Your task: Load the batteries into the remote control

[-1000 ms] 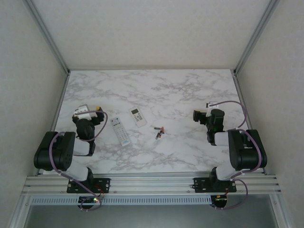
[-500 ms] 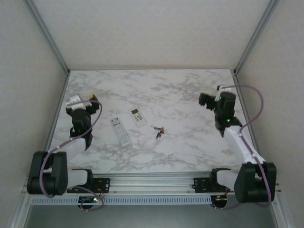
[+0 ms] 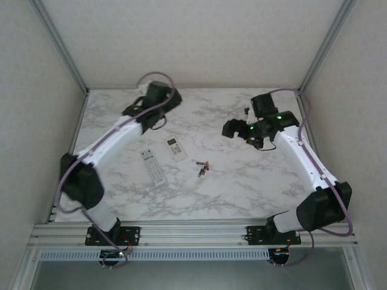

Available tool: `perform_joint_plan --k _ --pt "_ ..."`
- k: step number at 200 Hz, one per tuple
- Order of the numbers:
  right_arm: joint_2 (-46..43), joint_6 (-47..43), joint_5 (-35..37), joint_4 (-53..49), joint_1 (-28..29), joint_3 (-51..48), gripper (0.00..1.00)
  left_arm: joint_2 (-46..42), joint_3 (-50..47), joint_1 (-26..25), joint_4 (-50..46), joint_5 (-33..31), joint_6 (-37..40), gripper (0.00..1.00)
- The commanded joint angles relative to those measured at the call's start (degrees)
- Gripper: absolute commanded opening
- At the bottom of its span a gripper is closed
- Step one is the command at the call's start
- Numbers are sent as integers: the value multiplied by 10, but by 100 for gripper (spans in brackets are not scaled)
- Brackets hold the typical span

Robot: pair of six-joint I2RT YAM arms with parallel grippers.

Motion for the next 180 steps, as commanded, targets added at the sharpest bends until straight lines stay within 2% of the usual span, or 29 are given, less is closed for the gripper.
perform_joint_plan --k 1,32,54,79,137,160,180 --pt "-5 21 -10 -73 18 5 99 90 63 -20 -214 24 -69 98" --pt "-19 27 0 -74 19 -16 99 149 49 -26 -212 42 -90 95" --pt "-35 19 21 -79 19 -33 99 182 57 -31 -220 37 -70 92" --pt "-39 15 37 -88 19 -36 99 225 70 -30 -215 81 -34 91" --pt "-48 34 39 -91 19 -28 99 264 74 -29 -232 64 -13 69" --pt "-47 39 40 -95 19 -15 99 262 62 -29 -225 67 -10 63" --pt "-48 47 41 -96 19 -1 99 256 50 -28 -213 71 -7 53"
